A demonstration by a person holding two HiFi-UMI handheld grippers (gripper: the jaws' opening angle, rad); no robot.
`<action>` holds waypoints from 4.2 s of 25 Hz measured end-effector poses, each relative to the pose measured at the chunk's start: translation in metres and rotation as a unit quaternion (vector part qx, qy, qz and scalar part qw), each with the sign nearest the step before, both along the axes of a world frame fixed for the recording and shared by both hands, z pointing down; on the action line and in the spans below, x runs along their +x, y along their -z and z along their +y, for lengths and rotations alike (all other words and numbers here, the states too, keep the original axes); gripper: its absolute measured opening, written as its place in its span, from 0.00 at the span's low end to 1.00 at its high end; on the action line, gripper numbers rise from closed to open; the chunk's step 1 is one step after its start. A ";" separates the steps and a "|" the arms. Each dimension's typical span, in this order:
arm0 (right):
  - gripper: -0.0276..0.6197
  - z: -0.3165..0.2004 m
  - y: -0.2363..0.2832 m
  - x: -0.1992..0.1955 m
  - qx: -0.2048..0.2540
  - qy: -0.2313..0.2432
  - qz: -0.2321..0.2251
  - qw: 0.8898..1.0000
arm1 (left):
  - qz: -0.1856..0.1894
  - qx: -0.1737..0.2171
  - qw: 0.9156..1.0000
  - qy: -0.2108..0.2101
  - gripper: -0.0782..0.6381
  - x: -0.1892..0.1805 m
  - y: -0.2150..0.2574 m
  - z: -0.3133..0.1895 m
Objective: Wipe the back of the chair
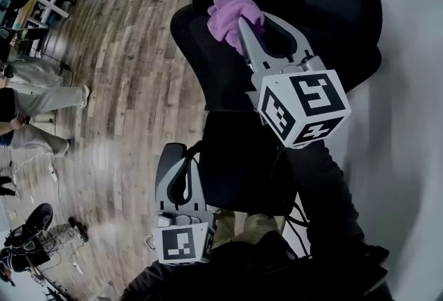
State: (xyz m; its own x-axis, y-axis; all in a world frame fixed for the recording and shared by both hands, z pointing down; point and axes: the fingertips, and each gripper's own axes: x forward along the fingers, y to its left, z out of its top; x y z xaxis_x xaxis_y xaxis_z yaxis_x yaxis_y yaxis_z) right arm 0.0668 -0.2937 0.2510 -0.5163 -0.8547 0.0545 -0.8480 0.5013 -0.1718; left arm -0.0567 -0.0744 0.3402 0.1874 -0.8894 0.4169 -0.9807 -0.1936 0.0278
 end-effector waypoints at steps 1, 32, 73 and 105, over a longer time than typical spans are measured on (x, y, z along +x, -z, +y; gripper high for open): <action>0.18 -0.001 -0.002 0.008 0.000 -0.005 0.001 1.000 | 0.003 -0.002 1.000 -0.003 0.12 0.006 -0.001 -0.002; 0.18 0.039 -0.018 0.214 -0.007 -0.158 0.005 0.987 | 0.018 -0.012 0.989 -0.143 0.12 0.153 -0.008 -0.013; 0.18 0.039 -0.050 0.270 -0.061 -0.261 0.045 0.962 | 0.074 -0.031 0.976 -0.203 0.12 0.180 -0.006 -0.055; 0.18 -0.043 -0.073 0.063 -0.061 -0.151 0.047 0.985 | 0.060 -0.049 0.994 -0.080 0.12 -0.001 -0.024 -0.097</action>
State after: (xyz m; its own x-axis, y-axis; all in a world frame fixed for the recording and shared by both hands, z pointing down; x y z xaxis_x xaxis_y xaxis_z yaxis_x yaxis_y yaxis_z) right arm 0.1293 -0.3368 0.3237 -0.2269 -0.9527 0.2023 -0.9704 0.2035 -0.1298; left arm -0.0575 -0.1712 0.3641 0.3762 -0.8007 0.4662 -0.9263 -0.3370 0.1687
